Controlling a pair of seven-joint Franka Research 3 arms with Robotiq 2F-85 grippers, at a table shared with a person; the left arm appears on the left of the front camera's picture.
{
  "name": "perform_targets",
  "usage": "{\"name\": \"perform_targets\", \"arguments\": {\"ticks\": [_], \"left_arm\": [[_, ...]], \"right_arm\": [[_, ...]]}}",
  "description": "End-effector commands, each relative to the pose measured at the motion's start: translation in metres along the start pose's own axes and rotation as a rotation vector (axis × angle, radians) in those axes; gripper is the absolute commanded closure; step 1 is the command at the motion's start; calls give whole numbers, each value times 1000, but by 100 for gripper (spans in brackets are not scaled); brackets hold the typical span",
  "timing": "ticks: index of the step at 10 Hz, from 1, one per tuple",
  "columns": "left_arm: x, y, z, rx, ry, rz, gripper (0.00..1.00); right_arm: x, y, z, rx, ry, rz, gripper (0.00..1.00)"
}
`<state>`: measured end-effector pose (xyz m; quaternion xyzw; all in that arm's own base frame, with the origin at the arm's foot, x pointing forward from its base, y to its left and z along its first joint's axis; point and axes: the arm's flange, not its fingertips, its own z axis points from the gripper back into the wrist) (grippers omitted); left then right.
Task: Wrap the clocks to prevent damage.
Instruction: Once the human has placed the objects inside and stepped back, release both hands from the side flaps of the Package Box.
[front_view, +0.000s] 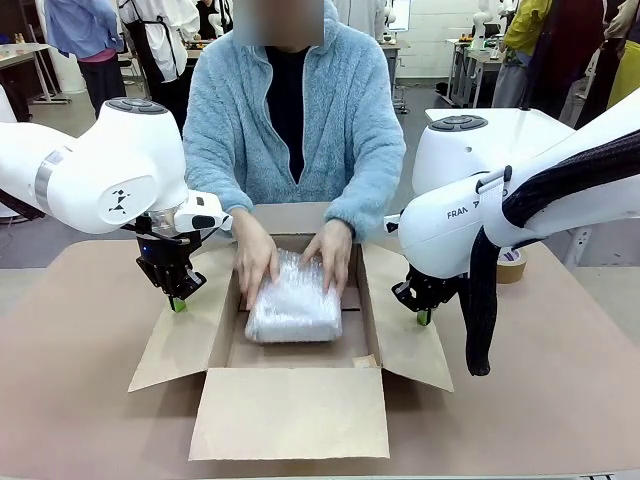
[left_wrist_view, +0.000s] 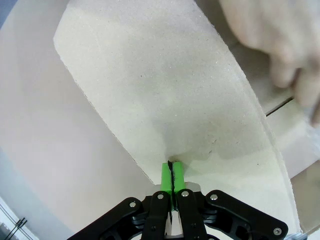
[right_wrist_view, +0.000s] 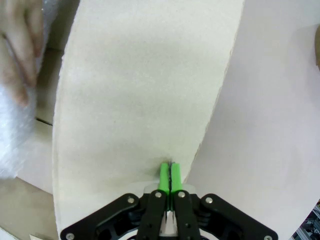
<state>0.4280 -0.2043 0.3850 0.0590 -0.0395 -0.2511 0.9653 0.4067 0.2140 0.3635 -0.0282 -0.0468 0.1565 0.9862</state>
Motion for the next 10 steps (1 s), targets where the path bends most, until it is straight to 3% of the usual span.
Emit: {"name": "perform_targets", "arguments": {"ticks": [1,10], "left_arm": [[-1,1,2,10,-4,-5,100],[-1,1,2,10,-4,-5,100]], "right_arm": [[-1,3,-1,-11,4,-8,99],[-1,3,-1,-11,4,-8,99]]}}
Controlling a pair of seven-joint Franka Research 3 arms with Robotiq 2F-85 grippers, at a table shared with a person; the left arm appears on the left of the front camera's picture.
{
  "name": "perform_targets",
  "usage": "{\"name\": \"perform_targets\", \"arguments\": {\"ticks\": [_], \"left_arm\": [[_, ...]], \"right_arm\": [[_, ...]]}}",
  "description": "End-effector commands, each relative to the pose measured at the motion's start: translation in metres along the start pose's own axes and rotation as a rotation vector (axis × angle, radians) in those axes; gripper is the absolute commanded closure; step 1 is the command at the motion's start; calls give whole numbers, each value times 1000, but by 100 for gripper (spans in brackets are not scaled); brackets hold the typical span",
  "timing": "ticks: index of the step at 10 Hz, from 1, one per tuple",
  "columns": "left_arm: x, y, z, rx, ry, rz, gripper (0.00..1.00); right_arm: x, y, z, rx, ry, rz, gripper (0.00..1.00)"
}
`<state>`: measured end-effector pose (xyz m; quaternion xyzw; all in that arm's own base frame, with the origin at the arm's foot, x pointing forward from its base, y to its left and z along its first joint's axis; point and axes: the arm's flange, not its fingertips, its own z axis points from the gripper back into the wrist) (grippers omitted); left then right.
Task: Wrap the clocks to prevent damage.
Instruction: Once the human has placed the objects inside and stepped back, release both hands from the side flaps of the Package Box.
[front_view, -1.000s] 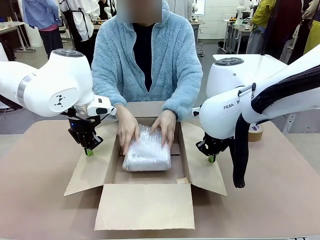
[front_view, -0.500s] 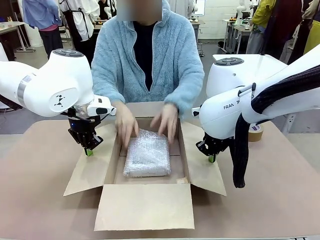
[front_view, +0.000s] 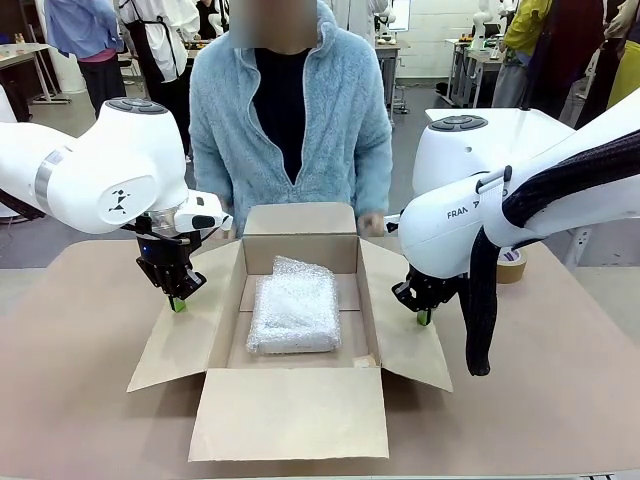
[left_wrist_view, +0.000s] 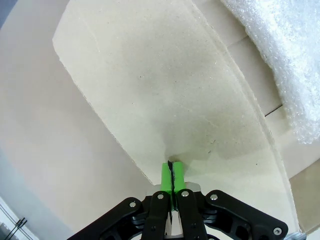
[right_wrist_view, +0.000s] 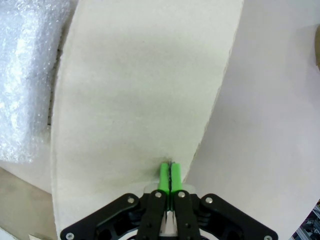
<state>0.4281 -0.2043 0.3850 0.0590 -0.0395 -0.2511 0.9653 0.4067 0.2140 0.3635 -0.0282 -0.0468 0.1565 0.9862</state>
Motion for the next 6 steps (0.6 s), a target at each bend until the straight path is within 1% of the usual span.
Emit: {"name": "perform_targets", "arguments": {"ticks": [1,2,4,5,6], "left_arm": [[-1,1,2,10,-4,-5,100],[0,0,0,0,0,0,100],[-3,7,15,-49,-21,-46,100],[-7,13,35,-69,-9,-72,100],[-16,22,66,-45,-11,-165,100]], "right_arm": [[-1,3,-1,-11,4,-8,99],[0,0,0,0,0,0,99],[-6,-7,17,-2,-19,69,99],[-14,-11,41,-4,-35,126,99],[-27,-14,75,-27,-8,193,99]]}}
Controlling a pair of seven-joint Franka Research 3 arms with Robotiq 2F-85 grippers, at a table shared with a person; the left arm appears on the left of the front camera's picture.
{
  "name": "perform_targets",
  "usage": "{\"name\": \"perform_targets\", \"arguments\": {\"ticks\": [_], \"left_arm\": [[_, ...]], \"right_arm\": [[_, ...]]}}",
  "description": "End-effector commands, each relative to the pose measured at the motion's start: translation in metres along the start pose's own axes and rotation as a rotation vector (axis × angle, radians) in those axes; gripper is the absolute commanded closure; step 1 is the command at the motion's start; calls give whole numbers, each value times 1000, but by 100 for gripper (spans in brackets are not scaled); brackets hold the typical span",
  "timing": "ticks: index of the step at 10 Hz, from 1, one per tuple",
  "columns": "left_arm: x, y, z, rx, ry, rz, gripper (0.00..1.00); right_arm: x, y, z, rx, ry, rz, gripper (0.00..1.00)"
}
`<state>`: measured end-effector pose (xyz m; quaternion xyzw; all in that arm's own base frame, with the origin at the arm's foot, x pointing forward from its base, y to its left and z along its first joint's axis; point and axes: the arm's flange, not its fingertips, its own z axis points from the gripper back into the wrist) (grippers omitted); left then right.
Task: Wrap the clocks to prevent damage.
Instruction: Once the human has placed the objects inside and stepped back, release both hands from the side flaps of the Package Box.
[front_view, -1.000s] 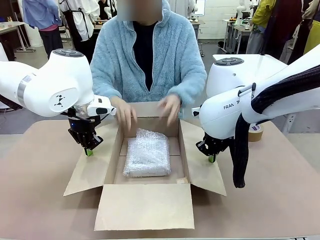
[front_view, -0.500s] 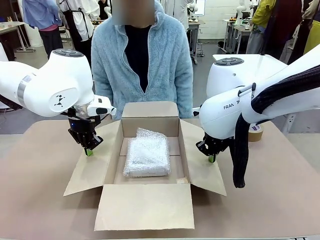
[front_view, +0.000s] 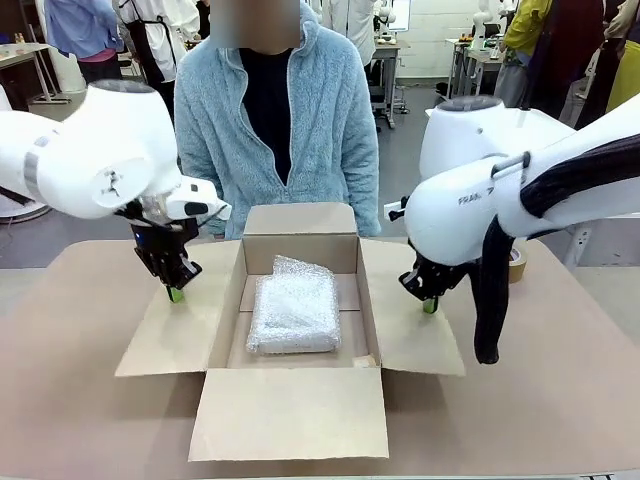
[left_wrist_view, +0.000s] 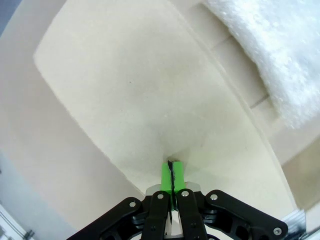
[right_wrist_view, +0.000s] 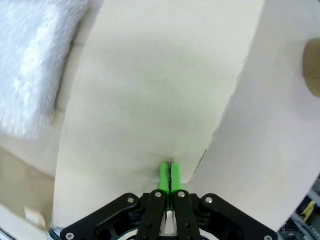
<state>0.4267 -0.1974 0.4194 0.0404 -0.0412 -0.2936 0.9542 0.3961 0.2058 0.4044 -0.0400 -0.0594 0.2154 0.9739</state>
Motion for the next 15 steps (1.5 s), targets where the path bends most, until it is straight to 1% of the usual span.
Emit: {"name": "perform_targets", "arguments": {"ticks": [1,2,3,4,5,6,7,9,10,11,12,13,14,15], "left_arm": [[-22,26,71,-19,-5,-184,100],[-34,33,94,-41,-5,-261,100],[-48,39,108,-26,17,-348,100],[-55,51,119,-29,17,-404,100],[-65,58,126,-42,-12,-440,100],[-68,56,125,-37,-66,-433,100],[-62,52,130,-32,-1,-394,100],[-62,52,130,-32,-1,-394,100],[-67,58,133,-37,-14,-418,100],[-70,77,130,-69,39,-602,100],[-75,90,130,-101,18,-732,100],[-79,98,133,-109,-33,-876,100],[-77,102,133,-135,-81,-977,100],[-76,103,132,-135,-106,-1062,100]], "right_arm": [[-32,-13,76,-18,41,159,99],[-45,-21,107,2,57,233,99],[-58,-26,130,44,60,329,99],[-65,-33,143,56,84,393,99],[-68,-37,146,59,103,385,99],[-62,-38,140,19,69,260,99],[-76,-33,155,31,69,369,99],[-76,-33,155,31,69,369,99],[-75,-37,156,34,75,358,99],[-84,-49,160,15,65,635,99],[-92,-66,159,9,98,874,99],[-94,-84,158,39,85,962,99],[-90,-96,157,76,49,987,99],[-89,-103,154,104,30,1032,99]]}}
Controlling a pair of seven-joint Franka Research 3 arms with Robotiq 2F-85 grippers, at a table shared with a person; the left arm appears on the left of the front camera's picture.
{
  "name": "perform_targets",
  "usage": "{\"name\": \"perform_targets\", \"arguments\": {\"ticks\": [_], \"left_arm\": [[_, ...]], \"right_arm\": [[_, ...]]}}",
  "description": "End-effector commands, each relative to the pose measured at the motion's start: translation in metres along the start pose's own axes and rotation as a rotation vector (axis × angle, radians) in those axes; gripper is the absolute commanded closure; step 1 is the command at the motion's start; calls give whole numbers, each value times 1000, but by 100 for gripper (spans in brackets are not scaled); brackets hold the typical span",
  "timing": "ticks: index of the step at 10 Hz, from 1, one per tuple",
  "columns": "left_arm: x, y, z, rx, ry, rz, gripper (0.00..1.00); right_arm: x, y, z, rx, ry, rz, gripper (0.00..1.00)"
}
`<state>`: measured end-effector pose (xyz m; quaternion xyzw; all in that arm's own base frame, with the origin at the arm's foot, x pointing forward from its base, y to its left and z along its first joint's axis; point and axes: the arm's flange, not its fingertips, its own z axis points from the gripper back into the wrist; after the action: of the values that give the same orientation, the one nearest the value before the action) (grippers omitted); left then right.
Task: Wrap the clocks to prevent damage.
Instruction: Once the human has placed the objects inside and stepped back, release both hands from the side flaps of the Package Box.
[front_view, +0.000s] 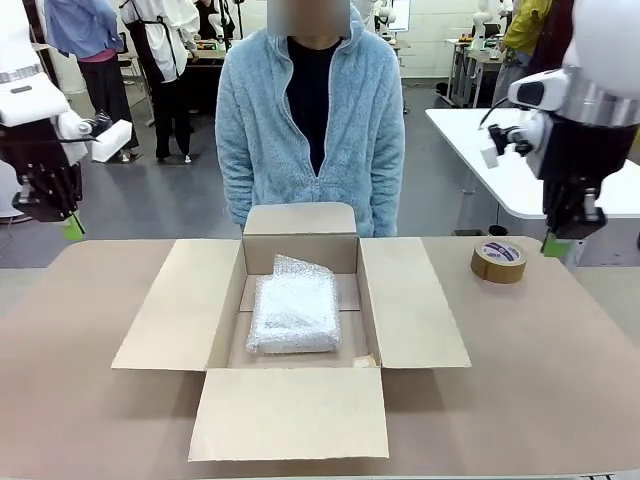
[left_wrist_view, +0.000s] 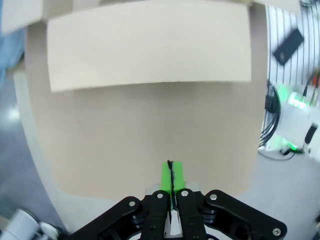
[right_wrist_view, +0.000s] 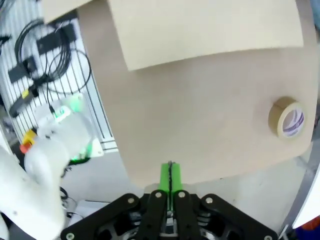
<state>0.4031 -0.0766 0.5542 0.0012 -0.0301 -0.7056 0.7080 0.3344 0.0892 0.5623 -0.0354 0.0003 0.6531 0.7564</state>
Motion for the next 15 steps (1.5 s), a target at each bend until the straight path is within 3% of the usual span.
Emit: {"name": "perform_targets", "arguments": {"ticks": [1,2,5,6,7,9,11,13,15], "left_arm": [[4,5,2,-4,-83,-80,100],[0,0,0,0,0,0,100],[0,1,1,3,-21,-54,100],[-13,8,-10,3,-161,-62,100],[-33,7,-23,-13,-352,-88,100],[-69,1,-34,-19,-656,-110,100],[-102,-8,-48,17,-820,-89,100],[-127,-18,-61,77,-886,-31,100],[-135,-22,-63,102,-841,10,100]], "right_arm": [[16,8,1,-11,24,-86,99],[16,8,1,-11,24,-86,99],[10,5,2,-13,19,-42,99],[1,4,-12,5,-238,204,99],[-17,6,-35,12,-457,320,99],[-50,14,-58,-25,-682,370,99],[-79,17,-80,-54,-829,306,99],[-110,18,-97,-24,-943,60,99],[-126,15,-96,148,-882,-171,99]]}}
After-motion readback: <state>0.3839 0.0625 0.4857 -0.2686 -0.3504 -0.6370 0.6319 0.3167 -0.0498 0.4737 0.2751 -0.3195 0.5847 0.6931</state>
